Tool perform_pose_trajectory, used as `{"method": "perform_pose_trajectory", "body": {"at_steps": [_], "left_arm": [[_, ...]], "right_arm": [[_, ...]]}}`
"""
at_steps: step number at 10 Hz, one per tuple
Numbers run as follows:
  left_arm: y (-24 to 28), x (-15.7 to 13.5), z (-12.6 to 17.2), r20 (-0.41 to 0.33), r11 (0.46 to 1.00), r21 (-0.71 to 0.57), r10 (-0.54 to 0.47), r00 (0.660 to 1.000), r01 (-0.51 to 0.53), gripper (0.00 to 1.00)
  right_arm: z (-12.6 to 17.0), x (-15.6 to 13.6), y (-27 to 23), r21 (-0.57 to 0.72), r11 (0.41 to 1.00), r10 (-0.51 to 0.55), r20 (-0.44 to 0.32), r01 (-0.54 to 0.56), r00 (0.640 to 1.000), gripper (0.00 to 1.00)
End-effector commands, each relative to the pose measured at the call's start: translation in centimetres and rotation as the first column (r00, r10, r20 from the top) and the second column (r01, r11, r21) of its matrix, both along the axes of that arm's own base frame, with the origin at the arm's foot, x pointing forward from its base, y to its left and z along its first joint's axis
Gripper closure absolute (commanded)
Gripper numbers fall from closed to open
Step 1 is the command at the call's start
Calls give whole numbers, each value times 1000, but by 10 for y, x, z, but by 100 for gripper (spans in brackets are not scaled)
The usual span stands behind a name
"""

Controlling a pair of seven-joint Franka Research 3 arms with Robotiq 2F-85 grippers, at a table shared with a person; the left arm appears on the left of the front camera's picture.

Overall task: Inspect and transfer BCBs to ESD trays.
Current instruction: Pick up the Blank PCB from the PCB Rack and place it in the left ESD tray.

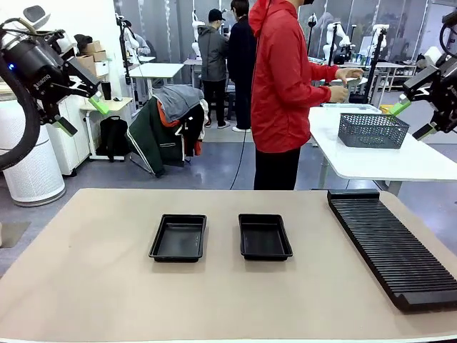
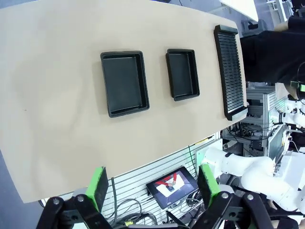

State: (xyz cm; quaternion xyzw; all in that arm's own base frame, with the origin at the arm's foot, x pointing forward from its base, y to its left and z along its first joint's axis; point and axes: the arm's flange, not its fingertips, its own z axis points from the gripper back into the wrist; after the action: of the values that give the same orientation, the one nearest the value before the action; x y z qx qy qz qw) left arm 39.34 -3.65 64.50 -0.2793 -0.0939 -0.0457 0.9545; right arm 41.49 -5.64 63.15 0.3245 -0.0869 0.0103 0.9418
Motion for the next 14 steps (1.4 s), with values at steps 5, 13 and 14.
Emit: {"method": "perform_pose_trajectory", "body": {"at_steps": [5, 13, 14], "left_arm": [[0, -11, 19, -21, 997, 46, 56, 998, -55, 0], [0, -21, 47, -14, 981, 143, 133, 991, -129, 0], [-1, -21, 50, -15, 979, 156, 138, 990, -134, 0]], "right_arm": [[49, -9, -7, -71, 996, -59, 41, 62, 997, 0], [70, -11, -19, -118, 987, -102, 52, 108, 993, 0], [72, -13, -20, -129, 984, -116, 57, 122, 992, 0]]}}
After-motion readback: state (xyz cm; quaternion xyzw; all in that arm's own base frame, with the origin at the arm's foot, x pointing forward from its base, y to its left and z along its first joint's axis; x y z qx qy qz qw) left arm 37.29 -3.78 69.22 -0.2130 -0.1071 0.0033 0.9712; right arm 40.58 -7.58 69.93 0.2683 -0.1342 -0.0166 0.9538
